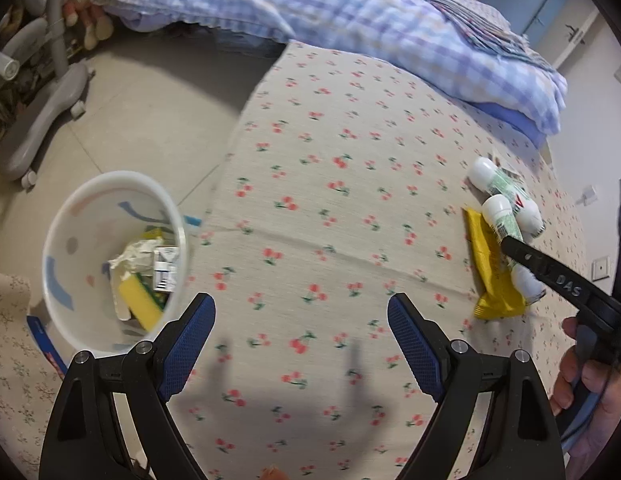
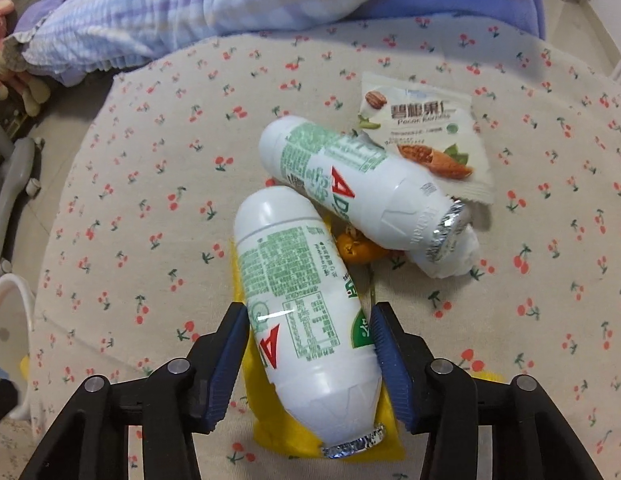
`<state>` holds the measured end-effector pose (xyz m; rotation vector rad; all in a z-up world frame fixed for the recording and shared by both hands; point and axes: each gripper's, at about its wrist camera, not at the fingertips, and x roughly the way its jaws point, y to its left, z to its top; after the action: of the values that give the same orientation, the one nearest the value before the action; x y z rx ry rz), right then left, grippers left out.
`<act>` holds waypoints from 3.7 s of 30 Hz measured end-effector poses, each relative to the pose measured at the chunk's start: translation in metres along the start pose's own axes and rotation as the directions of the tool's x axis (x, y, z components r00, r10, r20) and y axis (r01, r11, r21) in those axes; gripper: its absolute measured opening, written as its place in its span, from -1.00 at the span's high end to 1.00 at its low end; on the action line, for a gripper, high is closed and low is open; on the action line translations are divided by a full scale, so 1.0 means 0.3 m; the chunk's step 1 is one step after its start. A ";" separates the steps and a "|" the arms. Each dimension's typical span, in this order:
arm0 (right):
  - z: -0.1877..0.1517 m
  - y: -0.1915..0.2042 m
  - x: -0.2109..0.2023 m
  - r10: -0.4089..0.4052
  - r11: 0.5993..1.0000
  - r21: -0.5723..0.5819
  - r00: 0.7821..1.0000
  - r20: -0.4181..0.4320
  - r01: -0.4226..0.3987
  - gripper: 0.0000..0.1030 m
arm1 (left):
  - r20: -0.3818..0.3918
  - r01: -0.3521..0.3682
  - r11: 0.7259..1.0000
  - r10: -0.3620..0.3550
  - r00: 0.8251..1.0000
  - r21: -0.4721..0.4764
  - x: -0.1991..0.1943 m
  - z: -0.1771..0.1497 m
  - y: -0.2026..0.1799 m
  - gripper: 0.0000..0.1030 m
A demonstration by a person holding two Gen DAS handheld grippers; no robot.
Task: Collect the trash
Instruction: 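Grasp a white yogurt bottle with the right tool while the left tool grasps the yellow wrapper, then lift the yellow wrapper and yogurt bottle off the bed with both tools, then drop the yellow wrapper into the wastebasket with the left tool while the right tool drops the bottle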
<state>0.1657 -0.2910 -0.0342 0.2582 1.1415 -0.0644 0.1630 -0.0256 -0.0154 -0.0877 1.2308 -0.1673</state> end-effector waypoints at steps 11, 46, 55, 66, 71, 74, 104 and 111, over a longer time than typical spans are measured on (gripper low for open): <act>-0.040 -0.188 -0.201 0.015 0.997 0.075 0.996 0.086 -0.021 0.03 | -0.037 0.078 0.996 -0.076 0.996 0.053 0.051 -0.022 -0.210 -0.74; -0.194 -0.602 -0.122 0.008 0.960 0.280 0.995 -0.095 0.019 0.06 | 0.001 0.186 0.966 -0.190 0.982 0.180 0.204 -0.056 -0.586 0.71; -0.178 -0.553 -0.191 0.056 0.958 0.284 0.998 -0.025 -0.046 0.07 | 0.014 0.215 0.964 -0.220 0.975 0.156 0.102 -0.065 -0.482 0.83; -0.144 -0.356 -0.244 0.130 0.971 0.200 0.991 0.021 -0.132 0.07 | 0.104 0.162 0.983 -0.171 0.980 0.082 -0.043 -0.024 -0.214 0.85; -0.124 -0.214 -0.252 0.160 0.978 0.130 0.987 0.031 -0.163 0.07 | 0.138 0.132 0.991 -0.131 0.982 0.004 -0.091 -0.001 -0.052 0.85; -0.117 -0.131 -0.250 0.183 0.978 0.097 0.983 0.030 -0.185 0.07 | 0.148 0.112 0.993 -0.106 0.983 -0.034 -0.108 0.004 0.035 0.85; -0.091 0.532 -0.042 0.278 0.953 -0.109 0.958 -0.071 -0.284 0.07 | 0.099 -0.070 0.967 0.097 0.990 -0.245 -0.110 0.024 0.654 -0.16; -0.106 0.626 -0.011 0.295 0.943 -0.133 0.952 -0.086 -0.305 0.07 | 0.114 -0.158 0.952 0.193 0.974 -0.261 -0.142 -0.007 0.702 -0.90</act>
<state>0.1702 -0.1018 -0.0115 0.3041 1.1537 0.2982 0.1642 0.1892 -0.0096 -0.2043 1.1094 0.1492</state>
